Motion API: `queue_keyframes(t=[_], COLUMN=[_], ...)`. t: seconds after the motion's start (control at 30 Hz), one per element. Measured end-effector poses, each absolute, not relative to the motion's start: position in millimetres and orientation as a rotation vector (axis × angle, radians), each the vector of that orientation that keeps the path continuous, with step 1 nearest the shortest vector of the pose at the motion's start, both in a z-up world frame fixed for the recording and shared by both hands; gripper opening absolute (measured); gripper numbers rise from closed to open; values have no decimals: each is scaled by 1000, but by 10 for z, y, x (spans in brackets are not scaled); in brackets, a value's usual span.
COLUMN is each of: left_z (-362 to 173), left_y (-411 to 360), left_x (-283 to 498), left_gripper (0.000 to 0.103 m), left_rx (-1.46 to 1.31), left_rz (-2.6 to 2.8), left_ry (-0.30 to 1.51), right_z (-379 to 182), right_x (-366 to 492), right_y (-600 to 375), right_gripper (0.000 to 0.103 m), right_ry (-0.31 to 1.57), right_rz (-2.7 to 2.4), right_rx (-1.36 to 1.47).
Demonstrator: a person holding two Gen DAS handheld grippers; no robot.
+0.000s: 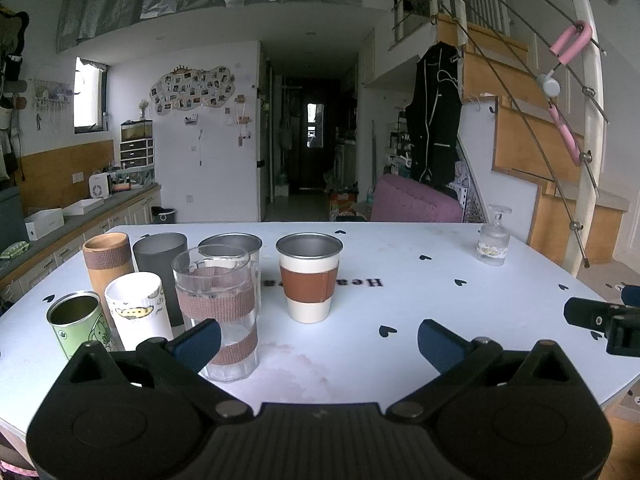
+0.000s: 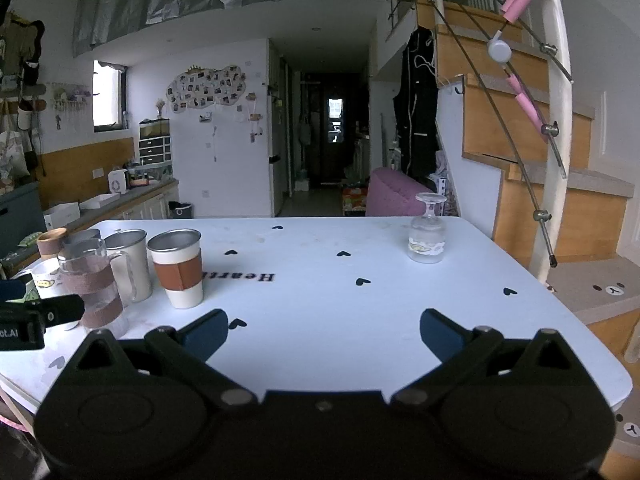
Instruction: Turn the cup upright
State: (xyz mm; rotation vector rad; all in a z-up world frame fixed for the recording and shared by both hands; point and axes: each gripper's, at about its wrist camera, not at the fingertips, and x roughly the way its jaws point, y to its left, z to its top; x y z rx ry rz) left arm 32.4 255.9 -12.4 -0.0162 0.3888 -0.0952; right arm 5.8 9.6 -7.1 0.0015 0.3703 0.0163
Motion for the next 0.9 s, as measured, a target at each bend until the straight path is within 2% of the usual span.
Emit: queue_keyframes(t=[0.9], left_z=[-125], left_y=[2558], left_x=[323], left_gripper=[103], left_rx=[-15], left_rz=[-94], left_ry=[388], right_z=[-66], right_x=[62], right_y=[122], right_gripper=[103], right_ry=[368], right_rz=[18], right_rx=[2])
